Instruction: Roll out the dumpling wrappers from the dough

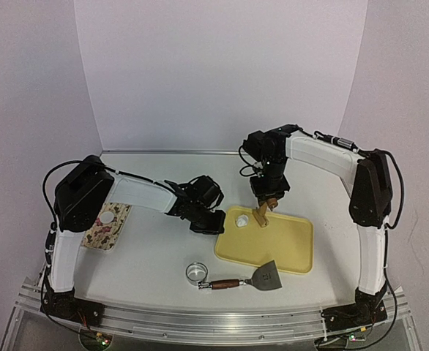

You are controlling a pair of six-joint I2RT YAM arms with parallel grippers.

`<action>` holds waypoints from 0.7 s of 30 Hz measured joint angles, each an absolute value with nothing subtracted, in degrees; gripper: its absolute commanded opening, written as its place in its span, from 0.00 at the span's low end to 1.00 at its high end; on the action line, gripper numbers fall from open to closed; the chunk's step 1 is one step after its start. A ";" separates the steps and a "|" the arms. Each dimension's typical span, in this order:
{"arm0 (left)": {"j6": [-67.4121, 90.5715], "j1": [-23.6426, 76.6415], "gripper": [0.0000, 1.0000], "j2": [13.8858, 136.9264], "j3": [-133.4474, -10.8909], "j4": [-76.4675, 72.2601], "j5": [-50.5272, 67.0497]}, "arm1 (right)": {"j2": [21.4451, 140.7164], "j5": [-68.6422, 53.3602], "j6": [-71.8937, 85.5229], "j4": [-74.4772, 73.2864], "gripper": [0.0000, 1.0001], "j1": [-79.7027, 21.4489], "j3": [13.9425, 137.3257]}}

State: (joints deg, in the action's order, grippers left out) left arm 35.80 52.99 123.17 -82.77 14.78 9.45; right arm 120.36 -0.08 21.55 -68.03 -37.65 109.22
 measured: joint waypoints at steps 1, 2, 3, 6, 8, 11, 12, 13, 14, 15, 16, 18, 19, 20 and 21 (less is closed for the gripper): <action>35.75 52.97 0.00 123.17 -82.78 14.90 9.53 | 120.30 -1.29 21.58 -68.41 0.00 -37.44 109.34; 35.71 52.97 0.00 123.17 -82.78 14.94 9.58 | 120.11 -2.69 21.74 -68.78 0.00 -37.29 109.38; 35.62 52.97 0.00 123.17 -82.78 14.94 9.64 | 119.71 -4.19 21.90 -69.11 0.00 -37.23 109.38; 35.53 52.93 0.00 123.15 -82.78 14.96 9.94 | 117.85 -7.54 22.69 -69.77 0.00 -37.53 109.38; 35.51 52.93 0.00 123.13 -82.78 15.00 10.02 | 115.79 -9.24 23.24 -70.01 0.00 -38.02 109.40; 35.48 52.93 0.00 123.13 -82.78 15.04 10.40 | 112.90 -10.54 24.03 -70.46 0.00 -38.96 109.99; 35.44 52.93 0.00 123.13 -82.78 15.07 10.52 | 112.15 -10.83 24.25 -70.52 0.00 -39.26 110.49; 35.41 52.93 0.00 123.13 -82.78 15.09 10.61 | 111.78 -11.07 24.35 -70.50 0.00 -39.45 110.95; 35.40 52.93 0.00 123.13 -82.78 15.09 10.70 | 111.57 -11.31 24.47 -70.38 0.00 -39.64 111.35; 35.38 52.93 0.00 123.13 -82.78 15.11 10.79 | 111.53 -11.48 24.56 -70.22 0.00 -39.90 111.74; 35.38 52.93 0.00 123.13 -82.78 15.11 10.85 | 111.53 -11.61 24.64 -69.94 0.00 -40.08 111.89; 35.35 52.93 0.00 123.13 -82.78 15.13 10.90 | 111.82 -11.58 24.74 -69.73 0.00 -40.26 112.04; 35.33 52.93 0.00 123.13 -82.78 15.14 10.93 | 112.12 -11.48 24.76 -69.72 0.00 -40.31 112.24; 35.29 52.93 0.00 123.13 -82.78 15.14 10.96 | 112.54 -11.34 24.77 -69.73 0.00 -40.34 112.52; 35.22 52.93 0.00 123.13 -82.78 15.14 10.97 | 113.18 -11.10 24.77 -69.66 0.00 -40.38 112.86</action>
